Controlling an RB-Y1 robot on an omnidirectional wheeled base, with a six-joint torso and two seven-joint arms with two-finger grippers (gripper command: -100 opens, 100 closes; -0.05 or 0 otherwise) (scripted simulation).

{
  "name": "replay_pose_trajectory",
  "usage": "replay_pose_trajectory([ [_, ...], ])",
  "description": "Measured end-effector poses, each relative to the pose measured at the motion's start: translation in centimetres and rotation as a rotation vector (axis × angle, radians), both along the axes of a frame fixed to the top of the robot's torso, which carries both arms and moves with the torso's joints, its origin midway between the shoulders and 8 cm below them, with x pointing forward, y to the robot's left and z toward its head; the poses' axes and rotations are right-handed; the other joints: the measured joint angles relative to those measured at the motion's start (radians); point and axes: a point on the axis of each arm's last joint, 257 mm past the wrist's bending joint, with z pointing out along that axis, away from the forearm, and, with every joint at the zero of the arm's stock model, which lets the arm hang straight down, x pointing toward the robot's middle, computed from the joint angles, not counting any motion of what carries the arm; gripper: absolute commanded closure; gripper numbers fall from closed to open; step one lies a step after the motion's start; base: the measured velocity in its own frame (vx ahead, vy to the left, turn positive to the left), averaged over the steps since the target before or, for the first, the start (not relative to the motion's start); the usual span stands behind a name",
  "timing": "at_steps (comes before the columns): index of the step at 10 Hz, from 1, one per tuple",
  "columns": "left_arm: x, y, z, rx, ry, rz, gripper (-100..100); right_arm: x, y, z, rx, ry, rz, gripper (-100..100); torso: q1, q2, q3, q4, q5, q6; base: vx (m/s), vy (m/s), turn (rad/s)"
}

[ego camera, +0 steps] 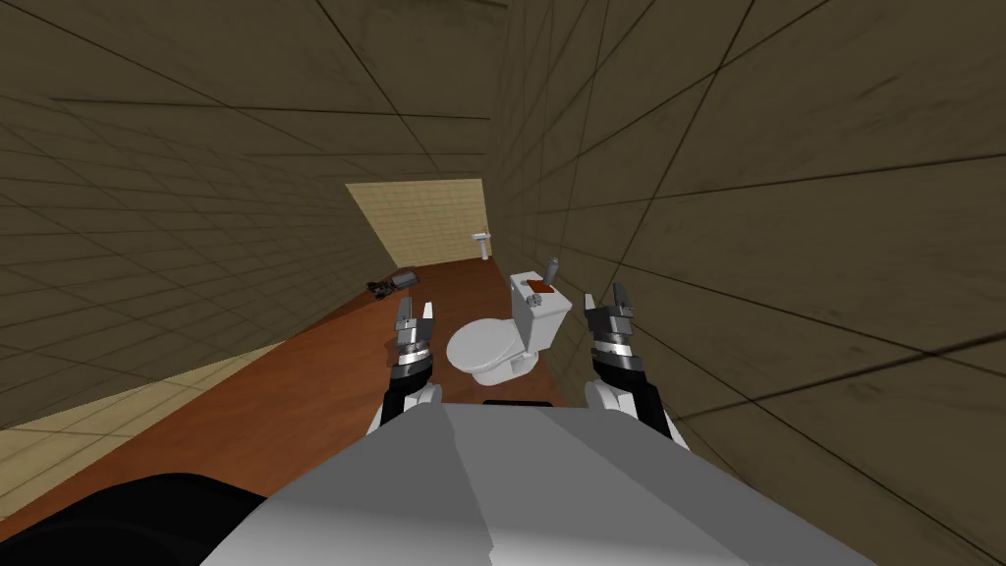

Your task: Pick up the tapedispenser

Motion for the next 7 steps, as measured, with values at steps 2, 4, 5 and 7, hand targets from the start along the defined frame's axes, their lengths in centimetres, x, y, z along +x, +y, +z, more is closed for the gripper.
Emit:
replay_pose_trajectory([
  [2, 0.0, 0.0, 0.0, 0.000, 0.000, 0.000, 0, 0.2, 0.4, -0.1, -0.062, 0.011, 0.009, -100, 0.006, 0.002, 0.001, 0.000, 0.001, 0.000, -0.034, 0.131, 0.086],
  [4, 0.0, 0.0, 0.0, -0.001, 0.000, 0.000, 0, 0.6, 0.8, -0.3, -0.155, 0.025, 0.012, -100, 0.015, 0.004, 0.002, 0.001, 0.003, 0.000, -0.060, 0.204, 0.084],
  [5, 0.0, 0.0, 0.0, 0.000, 0.000, 0.000, 0, 0.7, 0.9, -0.4, -0.184, 0.030, 0.014, -100, 0.011, 0.004, 0.002, 0.001, 0.003, 0.000, -0.055, 0.134, 0.104],
  [7, 0.0, 0.0, 0.0, 0.000, 0.000, 0.000, 0, 1.1, 1.2, -0.7, -0.281, 0.042, 0.014, -100, 0.011, 0.005, 0.003, 0.001, 0.003, 0.000, -0.057, 0.173, 0.124],
])
